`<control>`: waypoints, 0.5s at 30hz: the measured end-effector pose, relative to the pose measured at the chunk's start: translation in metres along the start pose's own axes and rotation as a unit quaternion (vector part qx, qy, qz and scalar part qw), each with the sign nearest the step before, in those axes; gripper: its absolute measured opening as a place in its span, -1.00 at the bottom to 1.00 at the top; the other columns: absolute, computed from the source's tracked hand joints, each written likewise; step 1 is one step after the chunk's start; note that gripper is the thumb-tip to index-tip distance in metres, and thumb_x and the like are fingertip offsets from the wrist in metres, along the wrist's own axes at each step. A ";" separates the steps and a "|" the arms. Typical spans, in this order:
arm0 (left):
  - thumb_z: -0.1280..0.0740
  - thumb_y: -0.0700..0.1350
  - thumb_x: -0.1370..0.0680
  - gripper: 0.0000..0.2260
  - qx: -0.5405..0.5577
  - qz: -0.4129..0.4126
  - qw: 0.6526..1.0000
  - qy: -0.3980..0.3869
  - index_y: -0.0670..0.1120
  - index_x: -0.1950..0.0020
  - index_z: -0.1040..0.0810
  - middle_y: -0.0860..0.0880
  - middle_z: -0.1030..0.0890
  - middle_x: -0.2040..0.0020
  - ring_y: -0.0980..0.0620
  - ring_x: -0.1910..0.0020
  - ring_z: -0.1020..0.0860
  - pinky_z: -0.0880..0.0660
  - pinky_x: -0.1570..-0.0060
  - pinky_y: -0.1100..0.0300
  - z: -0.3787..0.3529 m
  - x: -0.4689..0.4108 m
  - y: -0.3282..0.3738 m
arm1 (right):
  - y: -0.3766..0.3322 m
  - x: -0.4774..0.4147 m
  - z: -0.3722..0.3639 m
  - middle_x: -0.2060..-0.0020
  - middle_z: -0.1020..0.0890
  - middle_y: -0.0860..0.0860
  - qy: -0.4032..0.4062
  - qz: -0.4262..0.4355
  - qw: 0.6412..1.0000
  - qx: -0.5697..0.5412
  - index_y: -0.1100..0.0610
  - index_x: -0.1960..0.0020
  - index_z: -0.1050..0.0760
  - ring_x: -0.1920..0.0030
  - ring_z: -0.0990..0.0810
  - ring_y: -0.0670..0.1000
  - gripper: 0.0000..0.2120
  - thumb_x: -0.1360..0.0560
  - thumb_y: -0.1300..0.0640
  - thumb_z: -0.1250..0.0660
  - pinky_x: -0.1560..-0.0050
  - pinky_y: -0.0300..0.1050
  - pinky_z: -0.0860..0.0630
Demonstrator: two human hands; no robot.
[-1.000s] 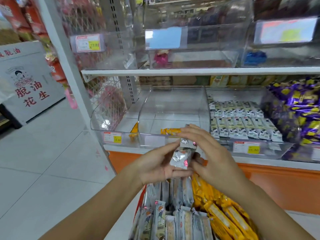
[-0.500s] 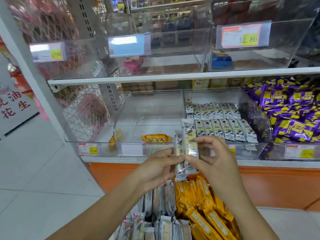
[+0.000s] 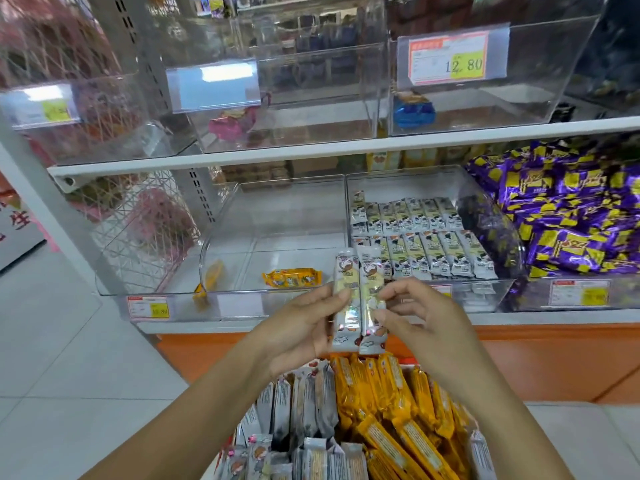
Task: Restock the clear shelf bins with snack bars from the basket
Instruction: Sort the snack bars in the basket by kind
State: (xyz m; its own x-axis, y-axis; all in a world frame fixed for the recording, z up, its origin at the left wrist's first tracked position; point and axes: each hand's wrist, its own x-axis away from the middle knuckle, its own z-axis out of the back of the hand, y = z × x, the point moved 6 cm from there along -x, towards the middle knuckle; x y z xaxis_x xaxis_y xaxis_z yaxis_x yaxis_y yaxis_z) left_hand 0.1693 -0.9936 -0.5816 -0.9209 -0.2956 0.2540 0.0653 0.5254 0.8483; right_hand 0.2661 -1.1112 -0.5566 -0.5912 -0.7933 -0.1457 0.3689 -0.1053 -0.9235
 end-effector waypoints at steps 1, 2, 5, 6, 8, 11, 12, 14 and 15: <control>-0.27 -0.18 -0.55 -0.72 0.008 0.015 1.000 -0.004 -0.19 -0.25 -0.51 -0.19 -0.59 -0.19 -0.13 -0.15 -0.57 -0.53 -0.16 -0.05 0.001 0.000 0.001 | -0.003 -0.003 0.003 0.12 -0.62 -0.17 -0.020 0.007 1.000 0.018 -0.07 0.08 -0.52 0.11 -0.58 -0.26 -0.86 -0.47 0.16 -0.42 0.06 -0.22 -0.51; -0.28 -0.17 -0.56 -0.72 0.007 0.028 0.999 -0.015 -0.19 -0.25 -0.51 -0.20 -0.58 -0.20 -0.12 -0.14 -0.57 -0.53 -0.15 -0.05 0.001 0.000 0.003 | -0.008 -0.008 0.007 0.14 -0.61 -0.17 -0.033 0.016 0.998 0.051 -0.07 0.09 -0.51 0.14 -0.58 -0.25 -0.83 -0.46 0.17 -0.43 0.08 -0.23 -0.52; -0.28 -0.14 -0.54 -0.73 -0.041 0.067 0.995 -0.064 -0.15 -0.21 -0.57 -0.19 -0.58 -0.21 -0.09 -0.15 -0.58 -0.53 -0.16 0.01 -0.003 0.001 0.008 | -0.035 -0.023 0.016 0.02 -0.48 -0.24 -0.073 0.070 0.971 0.215 -0.11 0.00 -0.41 0.19 -0.55 -0.20 -0.64 -0.37 0.13 -0.53 0.14 -0.31 -0.51; -0.29 -0.13 -0.53 -0.73 -0.056 0.076 0.993 -0.076 -0.15 -0.20 -0.59 -0.19 -0.57 -0.23 -0.07 -0.16 -0.57 -0.53 -0.16 0.04 -0.005 0.001 0.009 | -0.046 -0.028 0.015 -0.10 -0.39 -0.25 -0.113 0.099 0.955 0.256 -0.15 -0.11 -0.38 0.16 -0.51 -0.22 -0.53 -0.35 0.13 -0.54 0.10 -0.32 -0.50; -0.31 -0.10 -0.51 -0.69 -0.078 0.086 0.989 -0.090 -0.16 -0.23 -0.57 -0.18 -0.55 -0.26 -0.05 -0.20 -0.55 -0.51 -0.19 0.08 -0.010 -0.003 0.013 | -0.060 -0.034 0.011 -0.29 -0.18 -0.31 -0.208 0.143 0.918 0.307 -0.30 -0.34 -0.23 0.05 -0.43 -0.29 -0.29 -0.39 0.16 -0.51 0.05 -0.44 -0.44; -0.31 -0.08 -0.49 -0.61 -0.082 0.095 0.988 -0.093 -0.19 -0.27 -0.50 -0.16 -0.55 -0.27 -0.06 -0.23 -0.53 -0.44 -0.28 0.02 -0.014 -0.011 0.019 | -0.067 -0.039 0.008 -0.48 0.02 -0.28 -0.301 0.192 0.840 0.408 -0.28 -0.47 -0.12 -0.14 -0.23 -0.38 -0.27 -0.50 0.24 -0.37 0.07 -0.69 -0.21; -0.29 -0.08 -0.49 -0.62 -0.075 0.097 0.988 -0.098 -0.19 -0.27 -0.49 -0.16 -0.56 -0.25 -0.06 -0.22 -0.53 -0.43 -0.29 0.01 -0.015 -0.013 0.021 | -0.067 -0.041 0.007 -0.51 0.04 -0.22 -0.314 0.213 0.814 0.440 -0.23 -0.49 -0.13 -0.14 -0.14 -0.43 -0.29 -0.52 0.29 -0.31 0.10 -0.74 -0.13; -0.25 -0.11 -0.52 -0.67 -0.057 0.114 0.985 -0.116 -0.19 -0.25 -0.50 -0.15 -0.58 -0.21 -0.05 -0.16 -0.57 -0.48 -0.22 0.03 -0.018 -0.017 0.022 | -0.066 -0.044 0.006 -0.53 0.00 -0.17 -0.318 0.245 0.779 0.482 -0.15 -0.51 -0.13 -0.17 -0.10 -0.44 -0.29 -0.51 0.36 -0.25 0.00 -0.74 -0.06; -0.24 -0.13 -0.52 -0.67 -0.065 0.120 0.983 -0.119 -0.19 -0.25 -0.49 -0.14 -0.59 -0.20 -0.03 -0.15 -0.58 -0.47 -0.22 0.05 -0.019 -0.019 0.022 | -0.065 -0.046 0.005 -0.53 -0.08 -0.15 -0.317 0.262 0.767 0.493 -0.12 -0.50 -0.15 -0.28 -0.15 -0.37 -0.32 -0.51 0.37 -0.24 -0.14 -0.67 -0.06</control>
State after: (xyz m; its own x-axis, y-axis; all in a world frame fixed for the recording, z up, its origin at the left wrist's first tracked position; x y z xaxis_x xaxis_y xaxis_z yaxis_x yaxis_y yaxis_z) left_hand 0.1956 -0.9916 -0.5593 -0.9357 0.0281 0.3518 0.3266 0.4464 0.8331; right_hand 0.2728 -1.0711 -0.4878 0.1753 -0.9809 0.0847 0.9843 0.1730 -0.0340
